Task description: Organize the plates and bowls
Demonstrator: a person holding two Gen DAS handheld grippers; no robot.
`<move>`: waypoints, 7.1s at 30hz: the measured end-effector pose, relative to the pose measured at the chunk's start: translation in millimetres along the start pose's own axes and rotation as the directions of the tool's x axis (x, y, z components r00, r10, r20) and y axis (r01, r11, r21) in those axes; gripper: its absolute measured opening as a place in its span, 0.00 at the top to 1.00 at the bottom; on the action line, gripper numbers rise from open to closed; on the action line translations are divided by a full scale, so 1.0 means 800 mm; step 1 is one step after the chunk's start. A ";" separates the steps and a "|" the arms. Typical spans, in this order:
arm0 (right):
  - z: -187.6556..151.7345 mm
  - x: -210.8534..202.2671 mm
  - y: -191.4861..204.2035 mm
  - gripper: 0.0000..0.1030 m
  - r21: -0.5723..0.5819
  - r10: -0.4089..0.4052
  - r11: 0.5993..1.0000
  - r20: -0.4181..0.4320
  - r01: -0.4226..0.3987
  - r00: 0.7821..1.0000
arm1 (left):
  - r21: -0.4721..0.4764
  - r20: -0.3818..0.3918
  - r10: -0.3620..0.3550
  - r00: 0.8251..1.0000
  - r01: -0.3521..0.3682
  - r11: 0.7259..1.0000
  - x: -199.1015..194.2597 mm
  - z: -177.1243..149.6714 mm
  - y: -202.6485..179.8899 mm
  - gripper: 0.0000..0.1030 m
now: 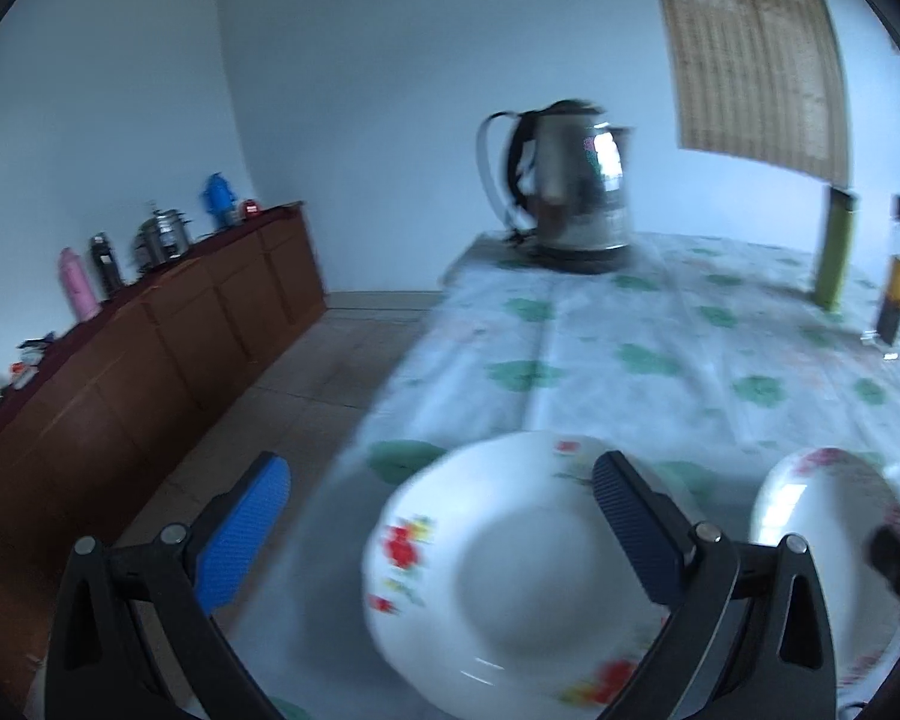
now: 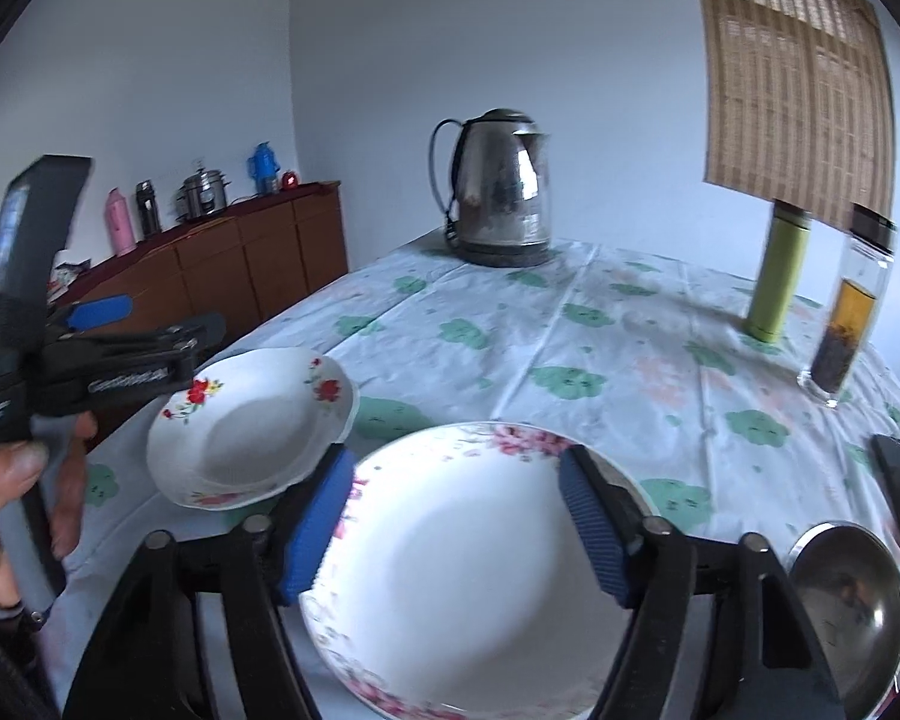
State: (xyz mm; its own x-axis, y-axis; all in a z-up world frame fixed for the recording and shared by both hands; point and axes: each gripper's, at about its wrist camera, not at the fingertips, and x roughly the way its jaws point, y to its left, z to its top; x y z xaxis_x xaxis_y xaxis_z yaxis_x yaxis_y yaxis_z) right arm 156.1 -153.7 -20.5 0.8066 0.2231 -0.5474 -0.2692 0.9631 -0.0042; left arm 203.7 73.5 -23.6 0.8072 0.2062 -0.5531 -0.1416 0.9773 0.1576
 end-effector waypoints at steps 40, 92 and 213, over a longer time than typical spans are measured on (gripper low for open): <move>0.026 0.146 0.102 0.66 -0.124 0.002 0.991 -0.341 -0.046 0.940 | -0.118 -0.262 -0.184 0.947 0.158 0.980 0.091 -0.052 0.032 0.36; 0.029 0.109 0.078 0.71 0.036 0.163 0.987 -0.226 -0.159 0.960 | -0.133 -0.129 -0.195 0.972 0.178 0.975 0.064 -0.044 0.040 0.53; -0.026 -0.008 -0.095 0.71 0.219 -0.060 0.972 -0.122 0.086 0.991 | 0.137 0.045 -0.461 0.886 0.451 0.882 -0.032 -0.038 -0.150 0.53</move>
State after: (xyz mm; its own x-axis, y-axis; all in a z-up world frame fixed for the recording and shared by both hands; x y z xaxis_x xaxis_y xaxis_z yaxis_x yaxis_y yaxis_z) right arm 160.0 -231.8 -34.1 0.7512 0.1448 -0.6440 -0.0769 0.9882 0.1324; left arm 182.5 -47.4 -53.5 0.8067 -0.2700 -0.5257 0.3183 0.9480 0.0017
